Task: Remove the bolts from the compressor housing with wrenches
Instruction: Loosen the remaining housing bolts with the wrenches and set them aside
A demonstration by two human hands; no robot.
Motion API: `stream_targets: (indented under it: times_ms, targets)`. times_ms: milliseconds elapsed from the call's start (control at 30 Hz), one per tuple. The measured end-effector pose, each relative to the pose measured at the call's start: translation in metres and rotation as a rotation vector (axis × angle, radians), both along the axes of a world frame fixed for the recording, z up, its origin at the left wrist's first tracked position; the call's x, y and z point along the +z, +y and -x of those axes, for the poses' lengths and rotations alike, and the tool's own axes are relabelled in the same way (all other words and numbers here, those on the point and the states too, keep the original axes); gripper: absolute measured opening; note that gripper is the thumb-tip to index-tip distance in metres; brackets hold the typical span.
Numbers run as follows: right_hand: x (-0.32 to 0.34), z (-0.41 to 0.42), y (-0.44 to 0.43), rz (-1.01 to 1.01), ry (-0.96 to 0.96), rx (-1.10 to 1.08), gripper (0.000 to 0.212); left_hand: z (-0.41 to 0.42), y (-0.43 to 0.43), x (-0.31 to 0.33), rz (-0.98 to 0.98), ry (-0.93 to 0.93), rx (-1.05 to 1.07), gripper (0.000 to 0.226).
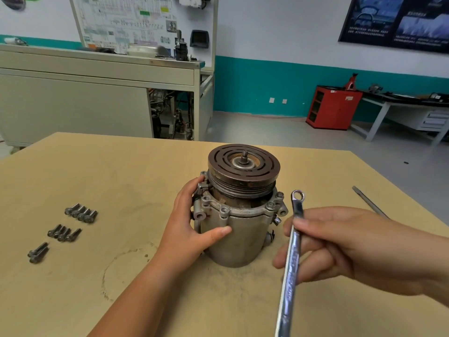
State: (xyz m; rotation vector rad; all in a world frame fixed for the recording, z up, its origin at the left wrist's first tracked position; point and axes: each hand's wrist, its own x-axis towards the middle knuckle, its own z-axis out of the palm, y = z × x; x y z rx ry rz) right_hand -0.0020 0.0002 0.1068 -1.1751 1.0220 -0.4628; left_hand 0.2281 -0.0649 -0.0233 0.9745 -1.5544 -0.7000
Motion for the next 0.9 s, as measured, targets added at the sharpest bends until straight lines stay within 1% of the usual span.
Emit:
stream_targets:
  times_ms: [67, 200, 333, 400, 467, 500, 667, 733, 767, 800, 833, 900]
  targets:
    - [-0.003, -0.012, 0.003, -0.002, -0.067, -0.09, 0.038, 0.0, 0.0, 0.0, -0.001, -0.001, -0.001, 0.094]
    - [-0.006, -0.025, 0.0, -0.003, -0.103, -0.208, 0.037, 0.0, 0.001, 0.0, -0.008, -0.007, -0.002, 0.096]
    - [-0.005, -0.025, -0.004, -0.012, -0.078, -0.195, 0.025, 0.0, 0.001, 0.001, -0.005, -0.011, 0.002, 0.094]
    - [-0.003, -0.022, -0.006, -0.001, -0.029, -0.147, 0.024, 0.0, 0.001, 0.001, -0.003, -0.009, 0.001, 0.093]
    - [0.0, -0.017, -0.011, 0.015, 0.074, -0.061, 0.025, 0.0, 0.0, 0.001, -0.001, -0.009, 0.0, 0.093]
    - [0.003, -0.013, -0.014, 0.032, 0.159, -0.002, 0.026, 0.0, 0.0, 0.001, 0.0, -0.01, 0.0, 0.093]
    - [0.035, 0.01, -0.046, 0.216, 0.737, 0.356, 0.041, 0.0, 0.0, 0.0, -0.014, -0.007, -0.001, 0.092]
    - [0.045, 0.014, -0.06, 0.316, 0.93, 0.408, 0.049, 0.0, 0.0, 0.0, -0.01, -0.005, -0.003, 0.092]
    - [0.046, 0.017, -0.067, 0.41, 1.016, 0.408, 0.052, 0.0, 0.0, 0.0, -0.008, -0.005, -0.003, 0.091]
    - [0.046, 0.019, -0.074, 0.52, 1.065, 0.396, 0.053, 0.0, 0.0, 0.0, -0.005, -0.007, -0.001, 0.092]
    - [0.045, 0.02, -0.08, 0.622, 1.074, 0.385, 0.052, 0.0, 0.0, 0.0, -0.004, -0.009, 0.001, 0.092]
    - [0.043, 0.024, -0.087, 0.719, 1.052, 0.394, 0.045, 0.0, 0.0, 0.0, -0.006, -0.006, 0.002, 0.092]
